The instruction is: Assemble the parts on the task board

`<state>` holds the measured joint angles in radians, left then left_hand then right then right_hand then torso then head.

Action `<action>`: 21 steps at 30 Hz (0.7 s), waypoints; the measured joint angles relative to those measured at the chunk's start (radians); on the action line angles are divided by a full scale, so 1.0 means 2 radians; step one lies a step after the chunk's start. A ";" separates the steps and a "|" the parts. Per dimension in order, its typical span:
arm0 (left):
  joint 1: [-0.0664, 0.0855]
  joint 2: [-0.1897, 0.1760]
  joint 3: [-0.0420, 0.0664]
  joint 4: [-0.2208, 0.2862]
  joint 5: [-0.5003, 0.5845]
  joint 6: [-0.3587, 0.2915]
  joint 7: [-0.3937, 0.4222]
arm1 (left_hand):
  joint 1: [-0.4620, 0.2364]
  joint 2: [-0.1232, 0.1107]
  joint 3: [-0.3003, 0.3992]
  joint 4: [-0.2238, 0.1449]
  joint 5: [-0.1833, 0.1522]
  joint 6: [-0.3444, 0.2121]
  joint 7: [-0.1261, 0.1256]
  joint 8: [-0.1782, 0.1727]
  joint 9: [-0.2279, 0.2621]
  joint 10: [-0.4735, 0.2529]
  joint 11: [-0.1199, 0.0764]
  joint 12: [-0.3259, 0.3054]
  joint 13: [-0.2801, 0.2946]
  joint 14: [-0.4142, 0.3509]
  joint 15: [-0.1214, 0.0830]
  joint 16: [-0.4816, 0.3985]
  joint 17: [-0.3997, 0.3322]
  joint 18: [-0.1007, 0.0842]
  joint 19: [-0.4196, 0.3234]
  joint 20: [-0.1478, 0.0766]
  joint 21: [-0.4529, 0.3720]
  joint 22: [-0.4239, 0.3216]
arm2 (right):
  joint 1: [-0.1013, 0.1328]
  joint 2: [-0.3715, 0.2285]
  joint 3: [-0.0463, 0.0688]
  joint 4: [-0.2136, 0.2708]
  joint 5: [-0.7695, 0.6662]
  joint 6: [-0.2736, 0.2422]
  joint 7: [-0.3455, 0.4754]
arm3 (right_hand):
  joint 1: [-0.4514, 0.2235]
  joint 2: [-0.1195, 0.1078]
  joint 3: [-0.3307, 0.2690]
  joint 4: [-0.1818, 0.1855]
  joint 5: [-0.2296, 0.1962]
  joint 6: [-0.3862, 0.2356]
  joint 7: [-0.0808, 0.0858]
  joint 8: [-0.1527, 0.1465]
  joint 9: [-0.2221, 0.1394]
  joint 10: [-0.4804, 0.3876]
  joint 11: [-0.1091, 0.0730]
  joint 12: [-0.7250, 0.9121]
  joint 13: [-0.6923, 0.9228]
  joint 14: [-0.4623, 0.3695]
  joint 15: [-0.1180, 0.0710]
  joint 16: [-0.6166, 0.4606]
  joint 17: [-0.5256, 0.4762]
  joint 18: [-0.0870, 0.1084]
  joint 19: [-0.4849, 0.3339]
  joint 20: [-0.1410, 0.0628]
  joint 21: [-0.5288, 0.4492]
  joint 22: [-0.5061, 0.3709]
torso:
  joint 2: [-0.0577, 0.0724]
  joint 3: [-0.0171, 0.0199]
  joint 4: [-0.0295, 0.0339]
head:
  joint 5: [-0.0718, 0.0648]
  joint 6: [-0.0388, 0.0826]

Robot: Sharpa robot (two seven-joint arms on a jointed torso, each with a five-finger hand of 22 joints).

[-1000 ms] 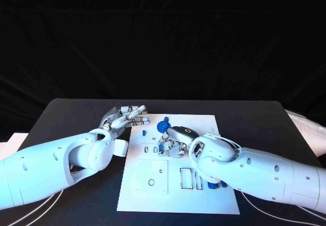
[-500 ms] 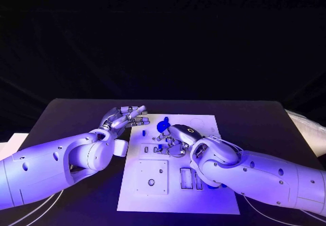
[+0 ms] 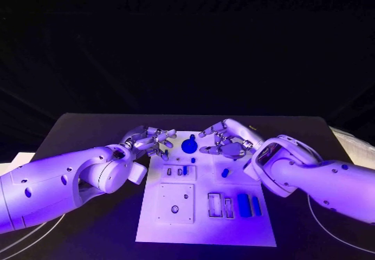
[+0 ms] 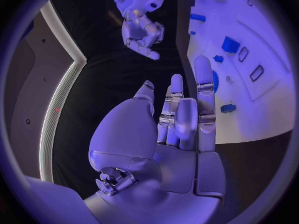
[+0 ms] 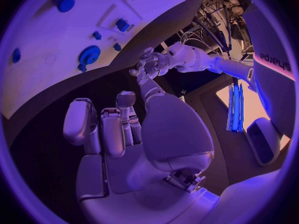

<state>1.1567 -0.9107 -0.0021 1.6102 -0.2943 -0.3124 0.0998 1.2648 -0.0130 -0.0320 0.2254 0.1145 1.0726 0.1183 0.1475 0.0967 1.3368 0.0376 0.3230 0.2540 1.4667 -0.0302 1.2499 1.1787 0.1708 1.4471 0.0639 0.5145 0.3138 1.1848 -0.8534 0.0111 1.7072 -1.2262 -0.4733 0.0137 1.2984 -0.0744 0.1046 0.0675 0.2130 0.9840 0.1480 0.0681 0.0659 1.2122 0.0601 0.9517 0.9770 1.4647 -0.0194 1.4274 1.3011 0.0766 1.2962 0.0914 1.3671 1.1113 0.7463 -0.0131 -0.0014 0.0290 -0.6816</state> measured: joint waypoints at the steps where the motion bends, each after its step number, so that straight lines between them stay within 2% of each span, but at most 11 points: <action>1: 0.004 0.002 0.000 0.000 -0.021 0.009 -0.025 | -0.006 0.000 -0.008 0.008 -0.002 0.003 -0.003 0.007 0.003 0.002 -0.002 0.021 0.018 0.000 -0.003 0.044 0.037 -0.005 0.005 -0.003 0.054 0.059 | 0.005 -0.006 0.000 0.000 0.016 0.000 0.006 | 0.001 0.001 0.000 0.000 0.002 0.000 0.000 0.000 0.000 0.000 0.000 0.000 0.001 0.000 0.000 0.000 0.000 0.000 0.000 0.000 0.000 0.000 | 0.000 0.0002 -0.0002 | 0.000 0.000; 3: 0.013 0.007 0.000 0.000 -0.072 0.032 -0.082 | -0.015 0.003 -0.023 0.022 -0.008 0.006 -0.008 0.025 0.011 -0.003 -0.007 0.078 0.066 -0.001 -0.007 0.111 0.060 -0.024 0.010 -0.008 0.186 0.204 | 0.016 -0.020 0.000 -0.001 0.050 0.001 0.017 | 0.004 0.004 0.000 0.000 0.004 0.000 0.000 0.000 0.000 0.000 0.000 0.000 0.002 0.000 0.000 0.000 0.001 0.000 0.000 0.000 0.000 0.000 | -0.001 0.0008 -0.0010 | 0.001 -0.001; 4: 0.016 0.009 0.000 0.000 -0.094 0.042 -0.106 | -0.017 0.005 -0.040 0.031 -0.012 0.001 -0.014 0.044 0.019 -0.032 -0.007 0.133 0.117 -0.001 -0.008 0.132 0.063 -0.033 0.010 -0.012 0.245 0.266 | 0.019 -0.026 0.000 -0.002 0.063 0.001 0.021 | 0.004 0.004 0.000 0.000 0.006 0.000 0.000 0.000 0.000 0.000 0.000 0.002 0.002 0.000 0.000 0.000 0.001 0.000 0.000 0.000 0.000 0.000 | -0.002 0.0013 -0.0015 | 0.002 -0.001; 5: 0.019 0.011 0.000 0.000 -0.115 0.052 -0.130 | -0.026 0.014 -0.048 0.027 -0.012 -0.002 -0.015 0.057 0.024 -0.050 -0.007 0.169 0.149 -0.001 -0.008 0.145 0.064 -0.037 0.010 -0.013 0.282 0.307 | 0.022 -0.031 0.000 -0.002 0.075 0.001 0.024 | 0.004 0.004 0.000 0.000 0.007 0.000 0.000 0.000 0.000 0.000 0.000 0.003 0.002 0.000 0.000 0.000 0.001 0.000 0.000 0.000 0.000 0.000 | -0.002 0.0017 -0.0019 | 0.003 -0.002; 6: 0.023 0.013 0.000 0.000 -0.142 0.065 -0.160 | -0.027 0.016 -0.056 0.030 -0.012 -0.006 -0.016 0.071 0.031 -0.056 -0.008 0.217 0.196 -0.001 -0.008 0.155 0.065 -0.039 0.009 -0.014 0.313 0.343 | 0.025 -0.036 0.000 -0.003 0.090 0.001 0.028 | 0.004 0.004 0.000 0.000 0.009 0.000 0.000 0.000 0.000 0.000 0.000 0.003 0.003 0.000 0.000 0.000 0.001 0.000 0.000 0.000 0.000 0.001 | -0.003 0.0023 -0.0025 | 0.004 -0.002; 8: 0.030 0.017 0.000 -0.002 -0.179 0.082 -0.201 | -0.025 0.020 -0.069 0.031 -0.012 -0.009 -0.018 0.099 0.047 -0.051 -0.014 0.285 0.263 0.000 -0.015 0.159 0.065 -0.039 0.007 -0.016 0.346 0.380 | 0.028 -0.042 0.000 -0.005 0.108 0.001 0.032 | 0.006 0.006 0.000 0.000 0.010 0.000 0.000 0.000 0.000 0.000 0.000 0.003 0.003 0.000 0.000 0.000 0.001 0.000 0.000 0.000 0.000 0.001 | -0.004 0.0035 -0.0034 | 0.005 -0.003; 11: 0.039 0.027 0.000 -0.010 -0.231 0.106 -0.255 | -0.025 0.024 -0.078 0.033 -0.012 -0.012 -0.021 0.125 0.064 -0.041 -0.018 0.336 0.317 0.000 -0.015 0.159 0.065 -0.039 0.007 -0.016 0.372 0.413 | 0.031 -0.048 0.000 -0.008 0.132 0.001 0.037 | 0.006 0.006 0.000 0.000 0.012 0.000 0.000 0.000 0.000 0.000 0.000 0.003 0.003 0.000 0.000 0.000 0.000 0.000 0.000 0.000 0.000 0.001 | -0.006 0.0052 -0.0046 | 0.006 -0.004; 15: 0.047 0.044 0.000 -0.022 -0.280 0.130 -0.303 | -0.031 0.030 -0.089 0.032 -0.014 -0.017 -0.026 0.158 0.088 -0.029 -0.025 0.378 0.362 0.000 -0.018 0.159 0.065 -0.039 0.006 -0.015 0.397 0.444 | 0.032 -0.050 0.000 -0.010 0.150 0.001 0.039 | 0.008 0.008 0.000 0.000 0.015 0.000 0.000 0.000 0.000 0.000 0.000 0.003 0.003 0.000 0.000 0.000 -0.001 0.000 0.000 0.000 0.000 0.001 | -0.008 0.0074 -0.0054 | 0.006 -0.005; 17: 0.049 0.052 0.000 -0.027 -0.297 0.139 -0.318 | -0.036 0.035 -0.097 0.031 -0.019 -0.021 -0.031 0.180 0.107 -0.023 -0.028 0.394 0.379 0.000 -0.020 0.159 0.065 -0.047 0.006 -0.015 0.410 0.461 | 0.033 -0.050 0.000 -0.011 0.155 0.002 0.040 | 0.008 0.008 0.000 0.000 0.016 0.000 0.000 0.000 0.000 0.000 0.000 0.003 0.003 0.000 0.000 0.000 -0.001 0.000 0.000 0.000 0.000 0.001 | -0.009 0.0082 -0.0058 | 0.006 -0.006; 21: 0.054 0.069 0.000 -0.038 -0.324 0.158 -0.339 | -0.042 0.041 -0.107 0.032 -0.029 -0.032 -0.034 0.206 0.133 -0.019 -0.031 0.409 0.397 -0.001 -0.022 0.159 0.065 -0.047 0.008 -0.017 0.425 0.482 | 0.033 -0.051 -0.001 -0.012 0.162 0.003 0.040 | 0.008 0.008 0.000 0.000 0.018 0.000 0.000 0.000 0.000 0.000 0.000 0.003 0.003 0.000 0.000 -0.002 -0.003 0.000 0.000 0.000 0.000 0.001 | -0.010 0.0089 -0.0059 | 0.005 -0.006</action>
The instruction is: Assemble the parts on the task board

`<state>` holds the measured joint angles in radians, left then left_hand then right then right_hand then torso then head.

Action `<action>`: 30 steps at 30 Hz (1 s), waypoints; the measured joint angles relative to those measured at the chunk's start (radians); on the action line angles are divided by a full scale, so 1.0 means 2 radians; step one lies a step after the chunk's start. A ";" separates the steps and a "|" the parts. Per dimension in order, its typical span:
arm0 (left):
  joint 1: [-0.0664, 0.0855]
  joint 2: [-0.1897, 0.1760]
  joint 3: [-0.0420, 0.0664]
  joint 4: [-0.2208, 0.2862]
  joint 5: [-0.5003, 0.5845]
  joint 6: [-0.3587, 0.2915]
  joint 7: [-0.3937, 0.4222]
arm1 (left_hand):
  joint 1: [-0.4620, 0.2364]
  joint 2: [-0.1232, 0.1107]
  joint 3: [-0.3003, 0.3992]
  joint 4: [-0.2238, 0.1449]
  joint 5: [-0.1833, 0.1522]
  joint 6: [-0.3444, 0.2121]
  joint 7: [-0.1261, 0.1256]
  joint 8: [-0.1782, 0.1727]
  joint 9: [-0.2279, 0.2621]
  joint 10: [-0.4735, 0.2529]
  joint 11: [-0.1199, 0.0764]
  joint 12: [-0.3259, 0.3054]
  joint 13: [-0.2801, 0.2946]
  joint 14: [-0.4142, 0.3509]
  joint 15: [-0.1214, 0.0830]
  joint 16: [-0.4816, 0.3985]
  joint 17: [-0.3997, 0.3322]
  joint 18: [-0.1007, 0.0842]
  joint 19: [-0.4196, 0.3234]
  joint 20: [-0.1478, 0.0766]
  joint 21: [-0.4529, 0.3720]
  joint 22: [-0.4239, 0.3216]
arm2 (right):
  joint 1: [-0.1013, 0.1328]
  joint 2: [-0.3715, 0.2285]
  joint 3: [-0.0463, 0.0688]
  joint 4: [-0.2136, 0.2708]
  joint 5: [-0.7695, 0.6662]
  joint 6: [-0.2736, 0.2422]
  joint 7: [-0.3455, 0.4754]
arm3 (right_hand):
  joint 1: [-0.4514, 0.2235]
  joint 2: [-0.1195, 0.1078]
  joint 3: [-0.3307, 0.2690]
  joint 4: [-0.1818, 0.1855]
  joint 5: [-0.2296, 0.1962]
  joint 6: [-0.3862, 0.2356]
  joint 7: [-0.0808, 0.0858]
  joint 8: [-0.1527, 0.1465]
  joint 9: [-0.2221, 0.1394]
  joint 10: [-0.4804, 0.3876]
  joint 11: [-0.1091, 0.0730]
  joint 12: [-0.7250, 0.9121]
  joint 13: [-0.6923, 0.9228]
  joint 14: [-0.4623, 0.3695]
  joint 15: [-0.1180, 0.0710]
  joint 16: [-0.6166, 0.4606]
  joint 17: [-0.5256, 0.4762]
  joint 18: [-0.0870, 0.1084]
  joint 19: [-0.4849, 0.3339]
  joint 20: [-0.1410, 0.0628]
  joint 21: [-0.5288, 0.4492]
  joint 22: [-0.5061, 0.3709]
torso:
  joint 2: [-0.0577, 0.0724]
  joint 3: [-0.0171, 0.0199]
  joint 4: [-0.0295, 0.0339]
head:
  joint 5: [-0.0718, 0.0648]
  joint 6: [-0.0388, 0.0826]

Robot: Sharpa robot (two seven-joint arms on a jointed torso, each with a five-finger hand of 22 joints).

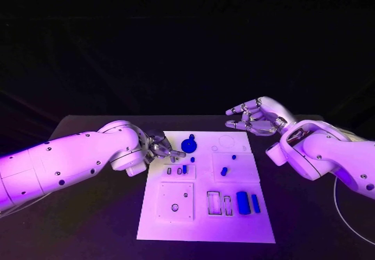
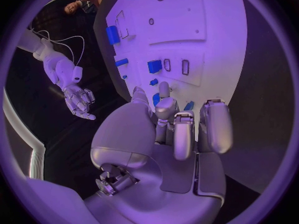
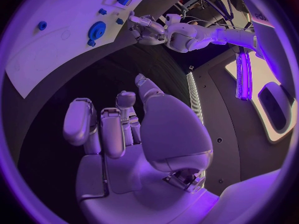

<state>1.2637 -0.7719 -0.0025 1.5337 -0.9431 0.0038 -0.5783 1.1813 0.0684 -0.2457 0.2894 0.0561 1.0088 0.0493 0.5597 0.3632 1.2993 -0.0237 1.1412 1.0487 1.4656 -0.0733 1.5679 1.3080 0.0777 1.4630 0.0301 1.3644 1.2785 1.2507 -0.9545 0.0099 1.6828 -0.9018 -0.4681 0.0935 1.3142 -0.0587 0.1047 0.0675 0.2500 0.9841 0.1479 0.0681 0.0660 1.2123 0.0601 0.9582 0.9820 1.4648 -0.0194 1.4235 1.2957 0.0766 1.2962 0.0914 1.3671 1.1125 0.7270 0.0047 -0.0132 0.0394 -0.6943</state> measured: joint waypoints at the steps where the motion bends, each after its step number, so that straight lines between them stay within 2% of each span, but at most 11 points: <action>1: 0.001 0.004 0.000 -0.003 -0.005 0.004 -0.004 | -0.001 0.001 -0.003 0.000 -0.001 -0.001 -0.001 0.005 0.005 0.002 0.001 0.003 0.004 0.000 0.000 0.000 0.000 0.000 0.000 0.000 0.003 0.004 | 0.000 0.000 0.000 0.000 0.001 0.000 0.000 | 0.000 0.000 0.000 0.000 0.002 0.000 0.000 0.000 0.000 0.000 0.000 0.000 0.000 0.000 0.000 0.000 0.000 0.000 0.000 0.000 0.000 0.000 | 0.000 0.0000 0.0000 | 0.000 0.000; 4: 0.003 0.019 0.000 -0.012 -0.018 0.017 -0.013 | -0.007 0.003 -0.010 0.001 -0.001 -0.003 -0.003 0.014 0.016 0.005 -0.001 0.010 0.012 0.001 -0.003 0.000 0.000 0.000 0.000 0.000 0.009 0.014 | 0.000 0.001 0.000 -0.002 0.004 0.002 0.000 | 0.002 0.002 0.000 0.000 0.002 0.000 0.000 0.000 0.000 0.000 0.000 0.000 -0.001 0.000 0.000 0.000 -0.001 0.000 0.000 0.000 0.000 0.000 | 0.000 0.0001 0.0001 | 0.000 -0.001; 7: 0.007 0.032 -0.001 -0.022 -0.026 0.031 -0.019 | -0.015 0.003 -0.016 0.001 -0.001 -0.006 -0.003 0.019 0.023 0.007 -0.002 0.013 0.017 0.000 -0.004 0.000 0.000 -0.008 0.002 -0.002 0.012 0.015 | 0.000 0.002 0.000 -0.003 0.006 0.003 -0.001 | 0.002 0.002 0.000 0.000 0.002 0.000 0.000 0.000 0.000 0.000 0.000 0.000 -0.001 0.000 0.000 0.000 -0.001 0.000 0.000 0.000 0.000 0.000 | 0.000 0.0000 0.0001 | 0.000 -0.002; 13: 0.012 0.051 -0.004 -0.038 -0.040 0.059 -0.028 | -0.026 0.003 -0.028 0.002 -0.001 -0.010 -0.006 0.029 0.035 0.011 -0.003 0.018 0.025 0.002 -0.005 0.000 0.000 -0.008 0.002 -0.002 0.018 0.015 | 0.000 0.004 -0.001 -0.005 0.007 0.007 -0.003 | 0.002 0.002 0.000 0.000 0.002 0.000 0.000 0.000 0.000 0.000 0.000 0.000 -0.001 0.000 0.000 0.000 -0.001 0.000 0.000 0.000 0.000 -0.001 | 0.000 -0.0002 0.0000 | 0.001 -0.004; 30: 0.015 0.077 -0.007 -0.061 -0.063 0.119 -0.039 | -0.028 0.006 -0.034 0.000 -0.001 -0.015 -0.008 0.036 0.046 0.013 -0.005 0.024 0.030 0.000 -0.007 0.000 0.000 -0.008 0.002 -0.005 0.023 0.015 | 0.000 0.010 -0.001 -0.010 0.008 0.014 -0.008 | 0.002 0.002 -0.001 0.001 0.006 0.000 0.000 0.000 0.000 0.000 0.000 0.000 -0.002 0.000 0.000 -0.002 -0.003 0.000 0.000 0.000 -0.002 -0.002 | 0.001 -0.0004 -0.0001 | 0.002 -0.008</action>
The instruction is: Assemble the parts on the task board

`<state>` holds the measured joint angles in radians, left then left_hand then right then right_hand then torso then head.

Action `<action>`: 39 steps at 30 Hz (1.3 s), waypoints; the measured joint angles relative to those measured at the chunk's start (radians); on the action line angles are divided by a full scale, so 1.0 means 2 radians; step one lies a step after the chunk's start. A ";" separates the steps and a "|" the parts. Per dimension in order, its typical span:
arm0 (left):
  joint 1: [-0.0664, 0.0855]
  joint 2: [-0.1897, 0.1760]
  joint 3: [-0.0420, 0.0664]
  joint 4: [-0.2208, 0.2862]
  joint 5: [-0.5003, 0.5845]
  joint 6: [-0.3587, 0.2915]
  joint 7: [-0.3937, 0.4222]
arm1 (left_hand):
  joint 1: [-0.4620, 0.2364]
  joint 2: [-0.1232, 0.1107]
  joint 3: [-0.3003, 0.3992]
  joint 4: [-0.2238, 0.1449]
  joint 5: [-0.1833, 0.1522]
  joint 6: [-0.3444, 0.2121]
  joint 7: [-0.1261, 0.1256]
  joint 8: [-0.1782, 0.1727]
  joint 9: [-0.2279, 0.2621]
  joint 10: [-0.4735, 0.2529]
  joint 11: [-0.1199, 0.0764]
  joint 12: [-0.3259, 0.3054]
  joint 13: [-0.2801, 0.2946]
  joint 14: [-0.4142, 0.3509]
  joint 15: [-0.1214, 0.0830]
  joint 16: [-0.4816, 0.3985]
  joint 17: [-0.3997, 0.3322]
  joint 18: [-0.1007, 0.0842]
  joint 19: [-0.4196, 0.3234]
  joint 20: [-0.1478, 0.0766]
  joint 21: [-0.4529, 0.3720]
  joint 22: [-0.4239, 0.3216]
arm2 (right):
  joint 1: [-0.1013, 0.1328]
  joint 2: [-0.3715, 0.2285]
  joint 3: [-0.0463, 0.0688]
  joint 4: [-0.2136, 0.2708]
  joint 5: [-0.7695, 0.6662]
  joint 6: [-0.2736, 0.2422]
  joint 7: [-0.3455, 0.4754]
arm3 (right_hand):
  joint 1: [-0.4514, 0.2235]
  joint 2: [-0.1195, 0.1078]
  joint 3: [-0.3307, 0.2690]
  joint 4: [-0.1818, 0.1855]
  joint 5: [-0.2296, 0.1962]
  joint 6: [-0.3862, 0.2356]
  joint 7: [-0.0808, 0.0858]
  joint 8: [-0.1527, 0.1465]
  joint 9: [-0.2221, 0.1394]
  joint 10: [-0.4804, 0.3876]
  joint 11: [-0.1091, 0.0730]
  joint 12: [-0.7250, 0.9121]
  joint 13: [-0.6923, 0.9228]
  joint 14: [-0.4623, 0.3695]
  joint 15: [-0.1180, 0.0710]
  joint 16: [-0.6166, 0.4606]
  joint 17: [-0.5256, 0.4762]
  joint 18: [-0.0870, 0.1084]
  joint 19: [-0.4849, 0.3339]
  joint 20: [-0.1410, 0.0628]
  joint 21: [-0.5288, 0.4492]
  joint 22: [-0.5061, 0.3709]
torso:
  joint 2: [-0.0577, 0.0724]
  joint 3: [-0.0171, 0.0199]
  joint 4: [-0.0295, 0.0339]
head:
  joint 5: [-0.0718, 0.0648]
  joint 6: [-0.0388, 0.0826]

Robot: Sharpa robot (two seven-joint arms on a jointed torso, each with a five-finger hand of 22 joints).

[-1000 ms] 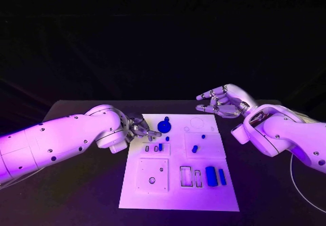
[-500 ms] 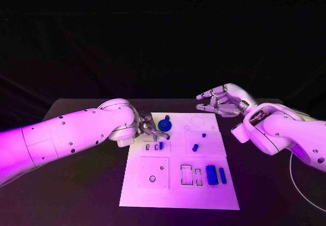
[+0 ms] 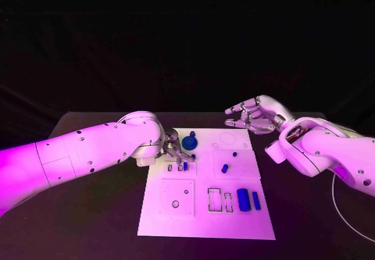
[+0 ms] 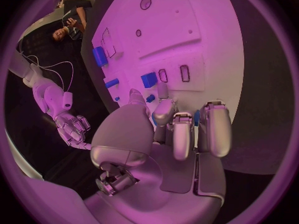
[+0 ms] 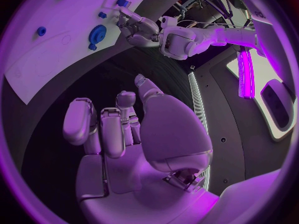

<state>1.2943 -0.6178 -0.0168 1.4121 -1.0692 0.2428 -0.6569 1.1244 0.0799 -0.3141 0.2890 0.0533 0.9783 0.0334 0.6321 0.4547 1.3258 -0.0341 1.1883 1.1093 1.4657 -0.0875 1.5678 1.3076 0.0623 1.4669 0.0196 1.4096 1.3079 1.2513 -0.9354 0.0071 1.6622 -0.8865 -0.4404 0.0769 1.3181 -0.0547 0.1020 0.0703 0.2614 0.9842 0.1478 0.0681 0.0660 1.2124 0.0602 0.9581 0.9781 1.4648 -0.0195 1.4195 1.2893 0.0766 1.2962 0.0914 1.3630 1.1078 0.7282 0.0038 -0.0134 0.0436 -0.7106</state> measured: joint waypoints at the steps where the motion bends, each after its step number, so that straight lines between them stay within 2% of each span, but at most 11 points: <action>1: 0.000 0.001 0.000 -0.001 -0.001 0.002 0.000 | 0.000 0.000 0.000 0.000 0.000 0.000 0.000 0.001 0.000 0.000 0.000 0.000 0.000 0.000 0.000 0.000 0.000 0.000 0.000 0.000 0.000 0.000 | 0.000 0.000 0.000 0.000 0.000 0.000 0.000 | 0.000 0.000 0.000 0.000 0.002 0.000 0.000 0.000 0.000 0.000 0.000 0.000 0.000 0.000 0.000 0.000 0.000 0.000 0.000 0.000 0.000 -0.001 | 0.000 0.0000 0.0000 | 0.000 0.000; 5: 0.000 0.004 -0.001 -0.003 -0.003 0.007 -0.001 | 0.000 0.000 0.000 0.000 0.000 0.000 0.000 0.001 0.002 0.000 0.000 0.000 0.001 0.000 0.000 0.000 0.000 0.000 0.000 0.000 0.002 0.000 | 0.000 0.001 0.000 -0.001 0.000 0.001 -0.001 | 0.000 0.000 0.000 0.000 0.002 0.000 0.000 0.000 0.000 0.000 0.000 0.000 0.000 0.000 0.000 0.000 0.000 0.000 0.000 0.000 0.000 -0.001 | 0.000 0.0000 0.0000 | -0.001 -0.001; 21: 0.000 0.009 -0.001 -0.004 -0.006 0.020 -0.003 | 0.014 0.013 -0.001 -0.001 0.000 -0.003 0.000 0.010 0.014 0.002 -0.002 0.002 0.005 0.000 0.000 0.000 0.000 0.000 0.000 0.000 0.006 0.000 | 0.000 0.007 -0.001 -0.006 0.000 0.006 -0.003 | 0.000 0.000 0.000 0.000 0.004 0.000 0.000 0.000 0.000 0.000 0.000 0.000 -0.001 0.000 0.000 0.000 -0.002 0.000 0.000 0.000 0.000 -0.002 | 0.000 0.0001 0.0005 | 0.000 -0.004; 31: 0.000 0.013 -0.002 -0.006 -0.006 0.024 -0.003 | 0.023 0.013 -0.001 -0.001 0.000 -0.007 0.000 0.013 0.020 0.002 -0.002 0.003 0.006 0.000 0.000 0.000 0.000 0.000 0.000 0.000 0.006 0.000 | 0.000 0.007 -0.001 -0.007 0.000 0.008 -0.004 | 0.000 0.000 0.000 0.000 0.007 0.000 0.000 0.000 0.000 0.000 0.000 0.000 -0.001 0.000 0.000 -0.002 -0.002 0.000 0.000 0.000 0.000 -0.002 | 0.000 0.0001 0.0003 | 0.001 -0.006; 39: 0.000 0.016 -0.003 -0.007 -0.006 0.027 -0.003 | 0.035 0.020 0.002 -0.005 0.000 -0.009 -0.002 0.017 0.026 0.002 -0.002 0.004 0.007 0.000 0.000 0.000 0.000 0.000 0.000 0.000 0.008 0.000 | 0.000 0.008 -0.001 -0.007 0.000 0.009 -0.004 | 0.002 0.002 -0.001 -0.001 0.009 0.000 0.000 0.000 0.000 0.000 0.000 0.000 -0.001 0.000 0.000 -0.002 -0.002 0.000 0.000 0.000 0.000 -0.002 | 0.000 0.0002 0.0002 | 0.001 -0.007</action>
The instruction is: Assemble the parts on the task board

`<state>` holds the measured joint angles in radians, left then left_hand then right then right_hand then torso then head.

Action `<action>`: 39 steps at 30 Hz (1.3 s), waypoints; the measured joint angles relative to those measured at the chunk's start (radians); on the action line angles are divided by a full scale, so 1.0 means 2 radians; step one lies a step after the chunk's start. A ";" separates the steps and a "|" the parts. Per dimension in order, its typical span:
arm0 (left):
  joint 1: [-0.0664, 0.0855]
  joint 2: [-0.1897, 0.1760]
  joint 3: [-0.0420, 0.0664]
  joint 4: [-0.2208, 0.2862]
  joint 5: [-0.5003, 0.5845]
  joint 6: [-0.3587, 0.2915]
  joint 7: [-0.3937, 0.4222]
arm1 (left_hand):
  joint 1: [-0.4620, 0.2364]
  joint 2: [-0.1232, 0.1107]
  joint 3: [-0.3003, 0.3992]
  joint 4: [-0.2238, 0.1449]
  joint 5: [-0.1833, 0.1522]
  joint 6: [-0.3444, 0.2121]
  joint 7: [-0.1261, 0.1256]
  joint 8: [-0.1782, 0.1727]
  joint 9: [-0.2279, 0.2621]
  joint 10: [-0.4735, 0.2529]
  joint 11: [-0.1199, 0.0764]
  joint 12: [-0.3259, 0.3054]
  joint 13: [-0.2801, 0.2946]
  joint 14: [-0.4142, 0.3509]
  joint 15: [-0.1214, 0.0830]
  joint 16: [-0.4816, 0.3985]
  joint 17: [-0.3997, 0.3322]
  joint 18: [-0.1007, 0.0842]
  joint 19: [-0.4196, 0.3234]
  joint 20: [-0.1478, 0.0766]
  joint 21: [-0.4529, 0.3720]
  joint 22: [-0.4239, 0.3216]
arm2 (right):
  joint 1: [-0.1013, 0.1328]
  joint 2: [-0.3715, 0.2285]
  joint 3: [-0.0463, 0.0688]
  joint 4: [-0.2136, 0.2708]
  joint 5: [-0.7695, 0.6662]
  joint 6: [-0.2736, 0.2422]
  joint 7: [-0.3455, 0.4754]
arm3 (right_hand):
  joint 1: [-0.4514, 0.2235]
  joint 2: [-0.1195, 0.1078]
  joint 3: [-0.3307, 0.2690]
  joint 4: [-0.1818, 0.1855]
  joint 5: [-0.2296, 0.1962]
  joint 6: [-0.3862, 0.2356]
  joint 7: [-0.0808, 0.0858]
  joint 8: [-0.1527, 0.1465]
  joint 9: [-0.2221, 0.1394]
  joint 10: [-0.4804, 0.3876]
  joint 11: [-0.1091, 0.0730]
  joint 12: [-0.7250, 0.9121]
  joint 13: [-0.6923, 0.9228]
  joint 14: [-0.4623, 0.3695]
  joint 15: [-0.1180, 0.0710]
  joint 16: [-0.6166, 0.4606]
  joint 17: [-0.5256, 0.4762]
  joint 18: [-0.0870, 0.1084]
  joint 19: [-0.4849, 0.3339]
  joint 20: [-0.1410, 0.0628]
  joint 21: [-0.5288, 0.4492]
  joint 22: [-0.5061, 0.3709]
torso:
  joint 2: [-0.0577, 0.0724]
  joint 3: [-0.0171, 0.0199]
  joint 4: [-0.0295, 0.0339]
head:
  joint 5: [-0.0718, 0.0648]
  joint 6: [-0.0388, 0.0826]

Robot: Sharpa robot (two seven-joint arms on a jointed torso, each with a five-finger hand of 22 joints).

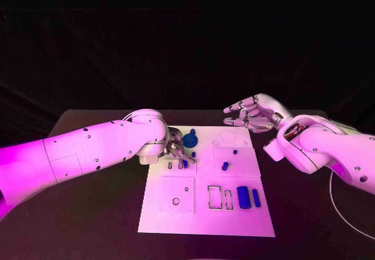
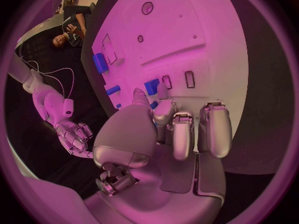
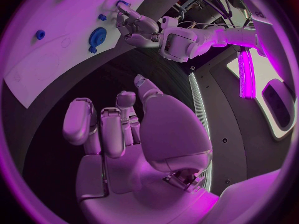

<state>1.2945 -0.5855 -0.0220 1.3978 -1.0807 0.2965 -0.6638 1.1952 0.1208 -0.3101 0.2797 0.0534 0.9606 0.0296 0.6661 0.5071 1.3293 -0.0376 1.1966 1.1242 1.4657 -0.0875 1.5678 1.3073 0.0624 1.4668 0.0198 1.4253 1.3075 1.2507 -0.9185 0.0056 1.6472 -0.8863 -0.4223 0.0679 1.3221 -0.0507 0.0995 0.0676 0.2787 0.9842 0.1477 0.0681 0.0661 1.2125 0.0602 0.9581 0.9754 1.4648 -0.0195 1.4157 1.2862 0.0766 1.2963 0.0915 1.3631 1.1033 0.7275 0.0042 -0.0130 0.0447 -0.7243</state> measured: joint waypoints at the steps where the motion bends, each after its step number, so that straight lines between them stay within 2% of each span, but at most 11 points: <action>1: 0.000 0.000 0.000 0.000 0.000 0.000 0.000 | 0.002 -0.002 0.001 -0.001 0.000 0.000 0.000 0.000 0.001 0.000 0.000 0.000 0.000 0.000 0.000 0.000 0.000 0.000 0.000 0.000 0.000 0.000 | 0.000 0.000 0.000 0.000 0.000 0.000 0.000 | 0.000 0.000 0.000 0.000 0.000 0.000 0.000 0.000 0.000 0.000 0.000 0.000 0.000 0.000 0.000 0.000 0.000 0.000 0.000 0.000 0.000 0.000 | 0.000 0.0000 0.0000 | 0.000 0.000; 9: 0.000 0.002 0.000 -0.001 0.001 0.002 0.000 | 0.006 -0.001 0.003 -0.003 0.000 -0.002 0.002 0.002 0.005 0.000 0.000 0.000 0.001 0.000 0.000 0.000 0.000 0.000 0.000 0.000 0.000 0.000 | 0.000 0.001 0.000 -0.001 0.000 0.001 -0.001 | 0.000 0.000 0.000 0.000 0.000 0.000 0.000 0.000 0.000 0.000 0.000 0.000 0.000 0.000 0.000 0.000 0.000 0.000 0.000 0.000 0.000 0.000 | 0.000 0.0000 0.0000 | -0.001 -0.002; 15: 0.000 0.002 -0.001 -0.002 0.002 0.003 0.000 | 0.029 0.010 0.013 -0.013 0.000 -0.005 0.002 0.005 0.012 0.000 0.000 0.000 0.001 0.000 0.000 0.000 0.000 0.000 0.000 0.000 0.000 0.000 | 0.000 0.001 0.000 -0.001 0.000 0.002 -0.001 | 0.000 0.000 0.000 0.000 0.000 0.000 0.000 0.000 0.000 0.000 0.000 0.000 0.000 0.000 0.000 0.000 0.000 0.000 0.000 0.000 0.000 0.000 | 0.000 0.0000 0.0001 | -0.001 -0.003; 21: 0.000 0.002 0.000 -0.002 0.006 0.003 0.000 | 0.072 0.019 0.044 -0.039 0.000 -0.014 -0.002 0.005 0.018 0.000 0.000 0.000 0.001 0.000 -0.004 0.000 0.000 0.000 0.000 0.000 0.000 0.000 | 0.000 0.002 0.000 -0.003 0.000 0.003 -0.001 | 0.000 0.000 0.000 0.000 0.000 0.000 0.000 0.000 0.000 0.000 0.000 0.000 0.000 0.000 0.000 0.000 0.000 0.000 0.000 0.000 -0.002 -0.001 | 0.000 0.0000 0.0003 | -0.002 -0.004; 24: 0.002 0.002 0.001 -0.001 0.010 0.004 0.000 | 0.102 0.023 0.070 -0.062 -0.002 -0.024 -0.002 -0.001 0.017 -0.002 -0.002 -0.006 -0.001 0.000 -0.004 0.000 0.000 0.000 -0.001 -0.003 0.000 0.000 | 0.000 0.003 0.000 -0.004 0.000 0.004 -0.001 | 0.000 0.000 0.000 0.000 0.000 0.000 0.000 0.000 0.000 0.000 0.000 0.000 0.000 0.000 0.000 0.000 0.000 0.000 0.000 0.000 -0.002 -0.001 | 0.000 0.0000 0.0003 | -0.002 -0.005; 25: 0.002 0.001 0.001 -0.001 0.012 0.004 0.000 | 0.106 0.019 0.082 -0.069 -0.002 -0.029 -0.002 -0.006 0.015 -0.004 -0.003 -0.009 -0.004 0.000 -0.004 0.000 0.000 0.000 0.000 -0.004 0.000 0.000 | 0.000 0.003 0.000 -0.004 0.000 0.004 -0.001 | 0.000 0.000 0.000 0.000 0.001 0.000 0.000 0.000 0.000 0.000 0.000 0.000 0.000 0.000 0.000 0.000 0.000 0.000 0.000 0.000 -0.002 -0.001 | 0.000 0.0000 0.0003 | -0.002 -0.005; 28: 0.002 0.000 0.001 0.000 0.017 0.003 0.000 | 0.124 0.014 0.092 -0.063 0.006 -0.037 0.001 -0.016 0.014 -0.010 -0.001 -0.019 -0.012 0.000 -0.004 0.000 0.000 0.000 0.000 -0.004 0.000 0.000 | 0.000 0.004 0.000 -0.005 0.000 0.004 -0.001 | 0.000 0.000 0.000 0.000 0.003 0.000 0.000 0.000 0.000 0.000 0.000 0.000 0.000 0.000 0.000 0.000 0.000 0.000 0.000 0.000 -0.002 -0.001 | 0.000 0.0000 0.0003 | -0.002 -0.006; 35: 0.001 -0.015 0.000 0.010 0.034 -0.001 0.001 | 0.140 0.000 0.146 -0.009 0.006 -0.033 0.008 -0.032 0.018 -0.011 0.000 -0.029 -0.020 0.000 -0.004 0.000 0.000 0.000 0.000 -0.004 0.000 0.000 | -0.001 0.005 -0.001 -0.007 0.000 0.006 -0.001 | 0.000 0.000 0.000 0.000 0.003 0.000 0.000 0.000 0.000 0.000 0.000 0.000 0.000 0.000 0.000 0.000 -0.001 0.000 0.000 0.000 -0.002 -0.001 | 0.000 0.0001 0.0006 | -0.001 -0.007; 37: 0.000 -0.022 -0.001 0.015 0.038 -0.006 0.001 | 0.136 -0.009 0.160 0.001 0.006 -0.034 0.009 -0.032 0.021 -0.009 0.002 -0.029 -0.020 0.000 -0.003 0.000 0.000 0.000 0.000 -0.004 0.000 0.000 | -0.001 0.005 -0.001 -0.007 0.001 0.006 -0.001 | 0.000 0.000 0.000 0.000 0.003 0.000 0.000 0.000 0.000 0.000 0.000 0.000 0.000 0.000 0.000 0.000 -0.001 0.000 0.000 0.000 -0.002 -0.001 | 0.000 0.0002 0.0007 | -0.001 -0.008; 38: 0.000 -0.026 -0.001 0.018 0.040 -0.009 0.001 | 0.128 -0.019 0.177 0.005 0.006 -0.033 0.010 -0.032 0.024 -0.009 0.002 -0.031 -0.020 0.000 -0.003 0.000 0.000 0.000 0.000 -0.003 0.000 0.000 | -0.001 0.005 -0.001 -0.007 0.001 0.007 -0.001 | 0.000 0.000 0.000 0.000 0.003 0.000 0.000 0.000 0.000 0.000 0.000 0.000 0.000 0.000 0.000 0.000 -0.001 0.000 0.000 0.000 -0.002 -0.001 | 0.000 0.0003 0.0008 | -0.001 -0.008; 39: 0.000 -0.029 -0.001 0.021 0.041 -0.012 0.001 | 0.114 -0.038 0.217 0.004 0.006 -0.032 0.011 -0.032 0.028 -0.009 0.002 -0.032 -0.019 0.000 -0.003 0.000 0.000 0.000 -0.001 -0.001 0.000 0.000 | -0.001 0.005 -0.001 -0.008 0.001 0.007 -0.001 | 0.000 0.000 0.000 0.000 0.003 0.000 0.000 0.000 0.000 0.000 0.000 0.000 0.000 0.000 0.000 0.000 -0.001 0.000 0.000 0.000 -0.002 -0.001 | 0.000 0.0003 0.0009 | -0.001 -0.008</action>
<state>1.2951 -0.6433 -0.0230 1.4399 -0.9979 0.2727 -0.6622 1.4231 0.0450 0.1243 0.2874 0.0660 0.8970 0.0517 0.6014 0.5638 1.3116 -0.0334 1.1327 1.0856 1.4660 -0.0933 1.5678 1.3078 0.0625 1.4650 0.0183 1.4252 1.3081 1.2492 -0.9077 0.0043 1.6321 -0.8848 -0.4089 0.0653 1.3216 -0.0503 0.0995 0.0676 0.2847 0.9843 0.1477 0.0681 0.0661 1.2125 0.0602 0.9580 0.9754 1.4648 -0.0195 1.4157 1.2849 0.0766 1.2963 0.0915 1.3595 1.1020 0.7275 0.0048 -0.0112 0.0427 -0.7403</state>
